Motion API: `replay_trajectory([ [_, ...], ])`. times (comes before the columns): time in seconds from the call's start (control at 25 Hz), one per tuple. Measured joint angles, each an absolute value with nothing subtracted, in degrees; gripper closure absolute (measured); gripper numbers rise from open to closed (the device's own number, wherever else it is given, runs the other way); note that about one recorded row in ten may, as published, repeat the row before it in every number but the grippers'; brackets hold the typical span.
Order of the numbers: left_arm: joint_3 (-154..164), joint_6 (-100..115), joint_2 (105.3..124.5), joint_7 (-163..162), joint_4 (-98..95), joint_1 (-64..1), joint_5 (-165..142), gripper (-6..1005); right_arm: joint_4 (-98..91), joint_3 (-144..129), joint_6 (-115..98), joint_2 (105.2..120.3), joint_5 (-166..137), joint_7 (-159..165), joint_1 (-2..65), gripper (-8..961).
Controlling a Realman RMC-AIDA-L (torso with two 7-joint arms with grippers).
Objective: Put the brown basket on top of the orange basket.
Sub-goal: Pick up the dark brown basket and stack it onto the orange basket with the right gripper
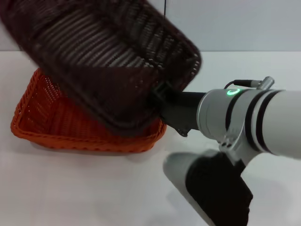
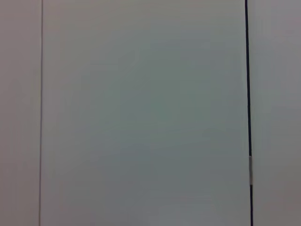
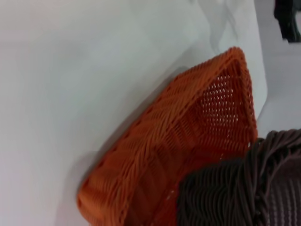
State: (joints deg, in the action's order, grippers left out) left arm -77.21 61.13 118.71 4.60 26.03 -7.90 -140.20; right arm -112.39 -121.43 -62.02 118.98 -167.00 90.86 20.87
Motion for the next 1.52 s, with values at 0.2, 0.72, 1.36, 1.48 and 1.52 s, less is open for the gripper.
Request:
replay_trajectory([
  [0.2, -76.3, 61.1, 118.73, 3.4, 25.9, -7.9, -140.1, 201, -108.1, -121.9, -52.6, 118.75, -166.9, 82.6, 18.0, 782],
  [0.72, -76.2, 61.4, 118.74, 3.2, 26.2, -7.6, -140.1, 201, -102.7, -117.9, -48.6, 118.25, -166.0, 76.7, 17.8, 770],
  [1.36, -76.3, 61.1, 118.74, 3.2, 26.3, -8.5, -140.1, 201, -100.4, -118.3, -48.8, 117.78, -163.4, 80.2, 19.3, 756],
  [1.48, -76.4, 61.1, 118.63, 3.2, 26.2, -8.7, -140.1, 201, -102.0, -117.7, -50.1, 117.81, -163.6, 80.5, 18.0, 647],
  [1.52, -76.4, 61.1, 118.63, 3.2, 26.2, -8.7, -140.1, 201, -102.0, -117.7, -50.1, 117.81, -163.6, 80.5, 18.0, 593],
])
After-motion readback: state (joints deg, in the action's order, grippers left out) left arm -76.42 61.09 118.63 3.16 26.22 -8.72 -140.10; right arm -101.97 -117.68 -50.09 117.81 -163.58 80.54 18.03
